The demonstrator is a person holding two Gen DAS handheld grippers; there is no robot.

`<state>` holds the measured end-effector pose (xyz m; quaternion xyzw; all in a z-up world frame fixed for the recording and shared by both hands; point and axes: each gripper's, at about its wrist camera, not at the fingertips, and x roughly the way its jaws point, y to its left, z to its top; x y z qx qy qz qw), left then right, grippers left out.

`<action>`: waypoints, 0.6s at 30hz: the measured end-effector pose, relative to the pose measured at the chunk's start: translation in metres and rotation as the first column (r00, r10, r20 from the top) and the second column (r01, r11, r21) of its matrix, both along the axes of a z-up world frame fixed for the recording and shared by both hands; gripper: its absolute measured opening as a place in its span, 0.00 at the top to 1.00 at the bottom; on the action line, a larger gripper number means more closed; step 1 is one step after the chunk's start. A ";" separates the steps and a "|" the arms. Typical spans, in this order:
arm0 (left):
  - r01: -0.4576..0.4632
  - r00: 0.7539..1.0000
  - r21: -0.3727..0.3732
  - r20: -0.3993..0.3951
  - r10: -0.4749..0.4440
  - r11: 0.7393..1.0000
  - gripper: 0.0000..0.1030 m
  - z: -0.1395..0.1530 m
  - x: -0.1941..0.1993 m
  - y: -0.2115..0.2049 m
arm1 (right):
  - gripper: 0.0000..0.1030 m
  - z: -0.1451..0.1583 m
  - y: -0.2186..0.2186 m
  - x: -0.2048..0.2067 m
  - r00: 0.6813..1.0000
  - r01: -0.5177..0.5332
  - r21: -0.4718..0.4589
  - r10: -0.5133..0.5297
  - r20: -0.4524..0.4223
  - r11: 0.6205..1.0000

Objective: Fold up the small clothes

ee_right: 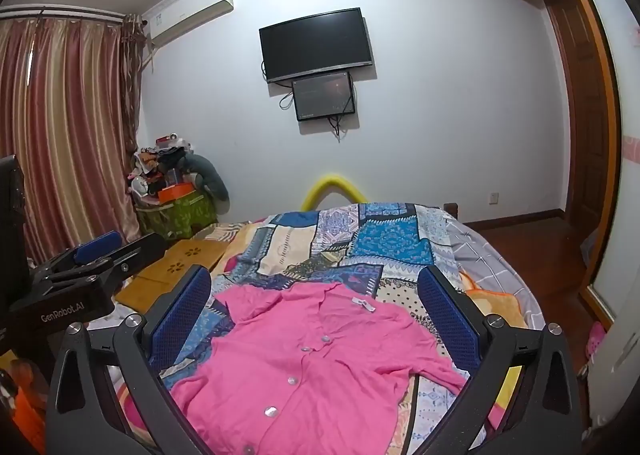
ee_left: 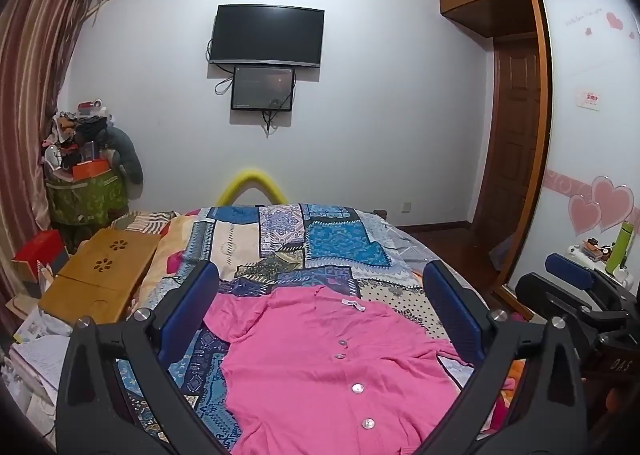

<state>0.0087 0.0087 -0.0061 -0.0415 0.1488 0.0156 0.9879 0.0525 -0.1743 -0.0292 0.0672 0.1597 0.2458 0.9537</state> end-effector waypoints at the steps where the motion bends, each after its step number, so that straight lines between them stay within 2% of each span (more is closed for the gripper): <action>1: -0.001 1.000 0.002 0.001 0.001 1.000 0.00 -0.002 0.000 0.000 | 0.00 0.001 0.000 0.000 1.000 -0.001 0.000 0.001 -0.002 1.000; 18: 0.003 1.000 0.007 0.005 -0.003 1.000 0.00 -0.002 -0.002 -0.002 | 0.00 0.003 -0.004 -0.002 1.000 0.015 -0.006 -0.015 -0.001 1.000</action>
